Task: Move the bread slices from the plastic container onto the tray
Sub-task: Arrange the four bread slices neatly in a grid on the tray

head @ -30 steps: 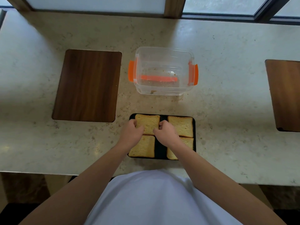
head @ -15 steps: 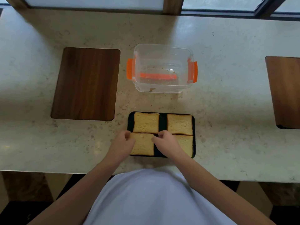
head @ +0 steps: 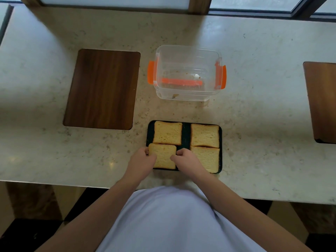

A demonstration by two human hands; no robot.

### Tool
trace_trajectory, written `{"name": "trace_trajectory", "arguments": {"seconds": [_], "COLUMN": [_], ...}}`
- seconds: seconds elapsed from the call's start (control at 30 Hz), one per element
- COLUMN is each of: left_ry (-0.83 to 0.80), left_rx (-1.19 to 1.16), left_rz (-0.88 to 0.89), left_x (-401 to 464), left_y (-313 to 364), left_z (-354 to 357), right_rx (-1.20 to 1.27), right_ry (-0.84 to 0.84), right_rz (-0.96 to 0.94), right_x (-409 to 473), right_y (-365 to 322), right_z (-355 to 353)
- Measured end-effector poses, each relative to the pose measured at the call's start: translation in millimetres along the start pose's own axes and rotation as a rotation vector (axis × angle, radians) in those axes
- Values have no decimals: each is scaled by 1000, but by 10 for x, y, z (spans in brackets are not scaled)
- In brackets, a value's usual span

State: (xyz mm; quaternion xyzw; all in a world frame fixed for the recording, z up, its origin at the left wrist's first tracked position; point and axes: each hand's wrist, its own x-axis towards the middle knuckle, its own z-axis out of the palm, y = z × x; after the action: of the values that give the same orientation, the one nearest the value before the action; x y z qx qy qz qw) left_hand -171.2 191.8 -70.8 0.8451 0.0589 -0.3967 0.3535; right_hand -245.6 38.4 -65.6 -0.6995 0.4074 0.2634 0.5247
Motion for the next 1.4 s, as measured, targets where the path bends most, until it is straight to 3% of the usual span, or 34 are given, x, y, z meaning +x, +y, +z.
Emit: {"name": "trace_trajectory", "arguments": {"seconds": [0.13, 0.43, 0.53, 0.63, 0.7, 0.87, 1.13, 1.4], "left_ry": [-10, 6, 32, 210, 165, -142, -79, -108], "left_rx": [-16, 25, 234, 592, 564, 288, 316, 241], "left_rz": [-31, 86, 225, 571, 677, 338, 197, 94], "left_x": [0, -33, -120, -185, -217, 31, 274, 403], "left_y": [37, 90, 142, 250, 417, 873, 1207, 1202], "left_z": [9, 124, 82, 120, 221, 614, 965, 1074], "right_rx": [5, -12, -18, 2, 12, 2, -153, -99], "right_ry": [-4, 17, 8, 94, 206, 397, 455, 425], "right_rz": [10, 12, -8, -47, -60, 20, 78, 98], "right_x": [-6, 0, 24, 92, 127, 243, 292, 335], "right_y": [25, 67, 92, 134, 149, 204, 192, 192], "right_z": [5, -30, -60, -266, -504, -973, -1021, -987]}}
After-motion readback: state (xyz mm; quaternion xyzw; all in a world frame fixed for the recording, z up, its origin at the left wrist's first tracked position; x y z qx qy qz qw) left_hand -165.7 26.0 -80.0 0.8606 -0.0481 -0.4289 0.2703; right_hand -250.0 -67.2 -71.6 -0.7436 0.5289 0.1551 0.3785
